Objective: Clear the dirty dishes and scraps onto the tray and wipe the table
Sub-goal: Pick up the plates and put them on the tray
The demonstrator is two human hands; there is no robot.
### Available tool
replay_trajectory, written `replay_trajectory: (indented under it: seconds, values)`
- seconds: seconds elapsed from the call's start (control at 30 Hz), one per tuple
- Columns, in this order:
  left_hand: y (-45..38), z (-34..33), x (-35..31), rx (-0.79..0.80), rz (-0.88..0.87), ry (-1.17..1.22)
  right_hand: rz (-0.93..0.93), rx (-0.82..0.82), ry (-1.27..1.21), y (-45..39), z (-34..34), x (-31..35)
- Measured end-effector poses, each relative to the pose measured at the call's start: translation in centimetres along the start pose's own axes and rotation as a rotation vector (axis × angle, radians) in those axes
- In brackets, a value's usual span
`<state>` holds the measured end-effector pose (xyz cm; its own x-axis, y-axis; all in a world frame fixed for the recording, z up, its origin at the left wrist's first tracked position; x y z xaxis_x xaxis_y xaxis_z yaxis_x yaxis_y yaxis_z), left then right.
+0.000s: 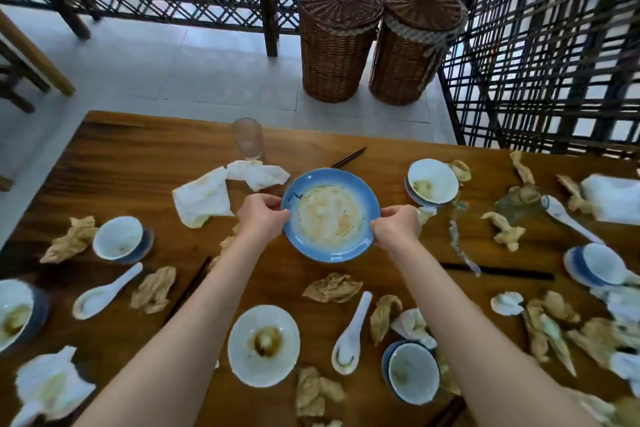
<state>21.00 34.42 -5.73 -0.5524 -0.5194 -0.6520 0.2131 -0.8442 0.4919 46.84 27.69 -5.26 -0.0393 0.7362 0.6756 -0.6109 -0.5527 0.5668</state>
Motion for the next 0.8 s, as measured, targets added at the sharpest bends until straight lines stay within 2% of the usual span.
replay_trajectory:
  seconds: [0.3, 0.47, 0.53, 0.63, 0.7, 0.8]
  values:
    - [-0.3, -0.4, 0.0, -0.088, -0.021, -0.084, 0.065, -0.033, 0.008, -1.4, -0.8, 0.1]
    - [-0.4, -0.7, 0.3, -0.054, 0.016, -0.037, 0.111, -0.036, -0.026, -1.4, -0.5, -0.1]
    - [-0.5, -1.2, 0.8, 0.0, 0.081, 0.033, 0.113, -0.006, -0.069, -1.3, -0.4, -0.4]
    - [-0.3, -2.3, 1.3, 0.109, 0.188, 0.157, -0.015, 0.122, -0.19, -1.5, -1.1, -1.5]
    - [-0.1, -2.6, 1.4, 0.145, 0.216, 0.195, -0.093, 0.204, -0.267, -1.4, -1.7, -2.0]
    - [0.1, -2.7, 1.5, 0.158, 0.22, 0.217, -0.087, 0.225, -0.284, -1.3, -1.6, -1.9]
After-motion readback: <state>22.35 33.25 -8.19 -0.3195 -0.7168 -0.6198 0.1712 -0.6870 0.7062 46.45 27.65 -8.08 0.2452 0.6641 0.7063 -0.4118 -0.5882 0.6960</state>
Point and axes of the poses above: each hand's wrist, its own y-axis away from the middle knuckle, its own z-axis out of the back of the hand, x = y × z, the point moved 8 cm from there along -y, towards the middle knuckle, and after that the axes turned 4 degrees about -y, right-handed, at the moved point
